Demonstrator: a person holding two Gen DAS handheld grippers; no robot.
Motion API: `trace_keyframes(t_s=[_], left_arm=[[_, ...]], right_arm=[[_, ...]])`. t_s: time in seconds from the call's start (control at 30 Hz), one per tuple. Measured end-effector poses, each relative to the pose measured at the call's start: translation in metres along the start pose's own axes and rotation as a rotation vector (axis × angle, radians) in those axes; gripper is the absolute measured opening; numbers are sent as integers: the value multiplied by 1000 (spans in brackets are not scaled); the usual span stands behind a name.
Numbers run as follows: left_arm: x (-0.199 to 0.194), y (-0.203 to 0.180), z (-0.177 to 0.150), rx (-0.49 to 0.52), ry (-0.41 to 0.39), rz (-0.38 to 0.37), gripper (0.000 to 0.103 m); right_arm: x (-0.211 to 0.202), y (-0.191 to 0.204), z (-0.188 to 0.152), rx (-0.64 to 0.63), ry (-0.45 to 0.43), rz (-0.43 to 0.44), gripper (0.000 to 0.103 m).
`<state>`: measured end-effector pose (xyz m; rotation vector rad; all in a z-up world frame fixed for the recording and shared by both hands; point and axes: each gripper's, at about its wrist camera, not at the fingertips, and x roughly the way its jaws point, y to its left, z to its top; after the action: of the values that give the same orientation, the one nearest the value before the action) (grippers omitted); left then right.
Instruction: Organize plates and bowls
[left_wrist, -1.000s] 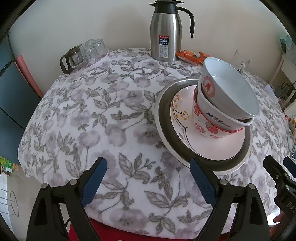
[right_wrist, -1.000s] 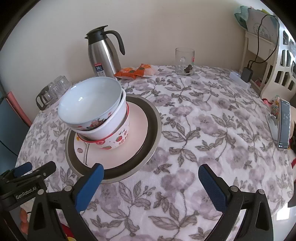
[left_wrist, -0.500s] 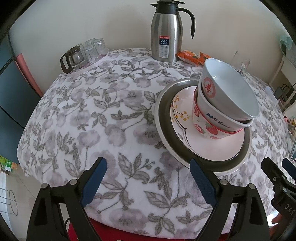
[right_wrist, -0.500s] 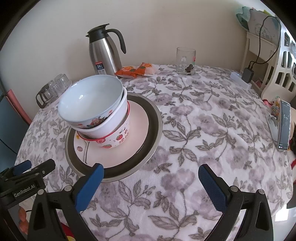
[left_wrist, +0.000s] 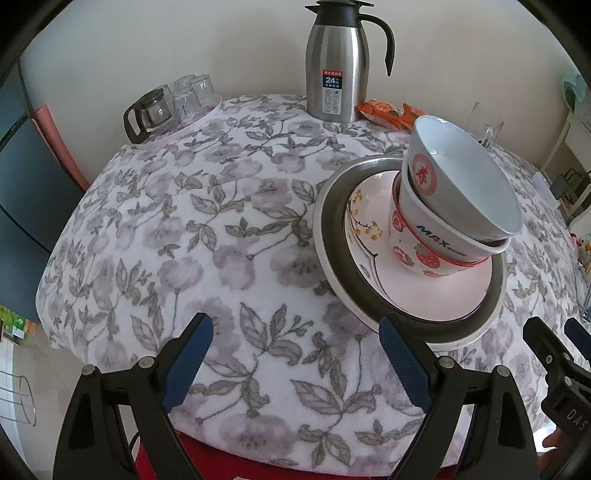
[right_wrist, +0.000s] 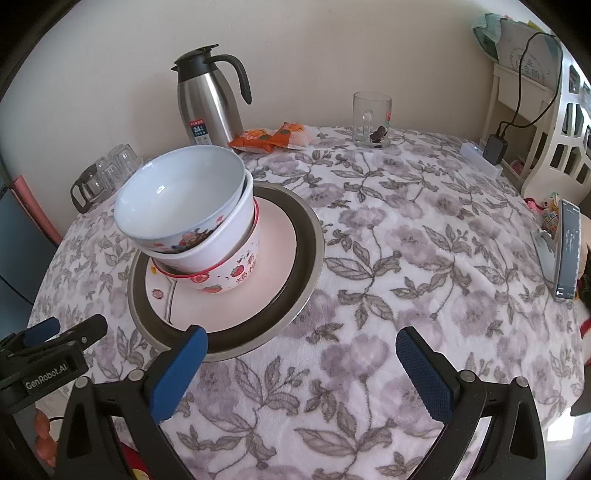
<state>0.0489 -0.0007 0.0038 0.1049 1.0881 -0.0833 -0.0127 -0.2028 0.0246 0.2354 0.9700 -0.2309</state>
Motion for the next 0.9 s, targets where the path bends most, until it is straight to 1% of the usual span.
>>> trace_keyframes(t_s=[0.33, 0.5, 0.9], left_arm=[[-1, -2, -1, 3, 1, 8, 92], [-4, 0, -1, -15, -21, 5, 92], [-2, 0, -1, -7, -8, 4, 92]], right_arm=[[1, 1, 0, -4, 4, -1, 103], [2, 1, -1, -8, 7, 0, 103], [3, 1, -2, -15, 14, -2, 103]])
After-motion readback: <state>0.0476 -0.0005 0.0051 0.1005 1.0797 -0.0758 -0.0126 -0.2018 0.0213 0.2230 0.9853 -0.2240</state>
